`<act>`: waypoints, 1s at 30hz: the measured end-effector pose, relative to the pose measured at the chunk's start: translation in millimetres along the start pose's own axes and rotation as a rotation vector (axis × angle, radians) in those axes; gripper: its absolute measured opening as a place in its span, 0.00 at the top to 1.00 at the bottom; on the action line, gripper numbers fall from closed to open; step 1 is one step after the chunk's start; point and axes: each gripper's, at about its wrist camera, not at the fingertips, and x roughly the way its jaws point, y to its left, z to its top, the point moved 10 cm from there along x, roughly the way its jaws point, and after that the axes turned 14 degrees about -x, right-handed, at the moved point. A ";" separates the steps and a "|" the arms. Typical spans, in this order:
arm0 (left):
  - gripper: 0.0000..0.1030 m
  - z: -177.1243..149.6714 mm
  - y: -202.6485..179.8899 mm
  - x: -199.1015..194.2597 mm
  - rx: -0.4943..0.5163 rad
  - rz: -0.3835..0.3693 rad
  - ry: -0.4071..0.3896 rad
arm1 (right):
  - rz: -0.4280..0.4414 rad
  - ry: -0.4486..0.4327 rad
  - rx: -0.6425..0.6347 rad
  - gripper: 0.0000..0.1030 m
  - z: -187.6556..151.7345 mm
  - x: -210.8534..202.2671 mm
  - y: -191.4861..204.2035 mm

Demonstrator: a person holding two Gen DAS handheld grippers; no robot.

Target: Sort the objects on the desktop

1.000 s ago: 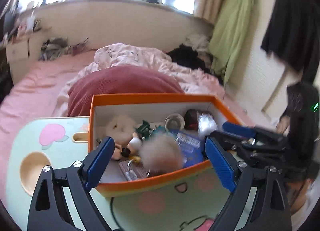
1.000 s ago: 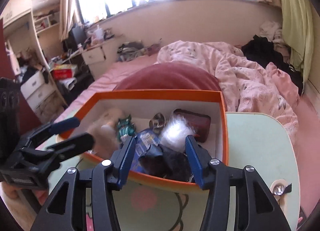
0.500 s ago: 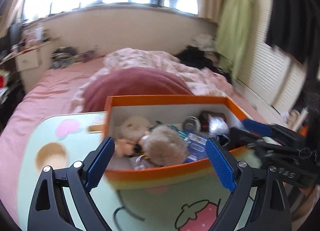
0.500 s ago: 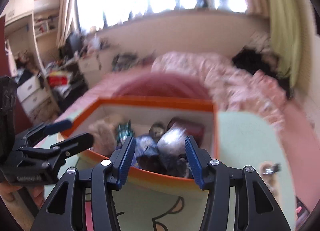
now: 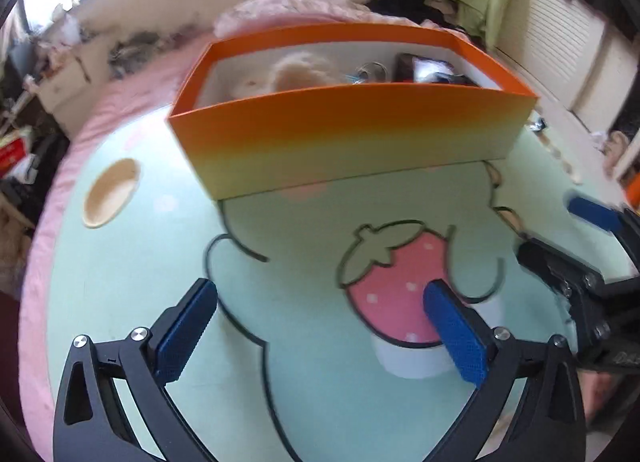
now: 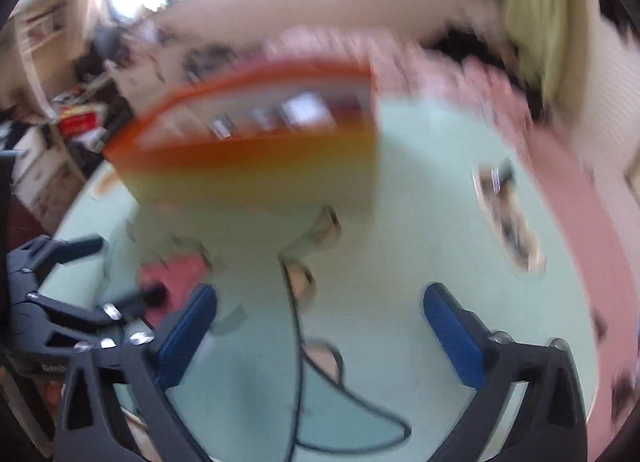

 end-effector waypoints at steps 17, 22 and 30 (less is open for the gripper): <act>0.00 -4.4 5.8 -1.4 -0.056 -0.017 -0.097 | -0.068 -0.131 -0.125 0.00 -2.6 3.1 17.1; 0.00 -1.3 1.9 -0.7 -0.043 -0.027 -0.101 | -0.071 -0.142 -0.125 0.00 -0.2 3.3 17.4; 0.00 2.5 1.6 -0.2 -0.048 -0.027 -0.107 | -0.072 -0.143 -0.125 0.00 -0.3 3.1 17.6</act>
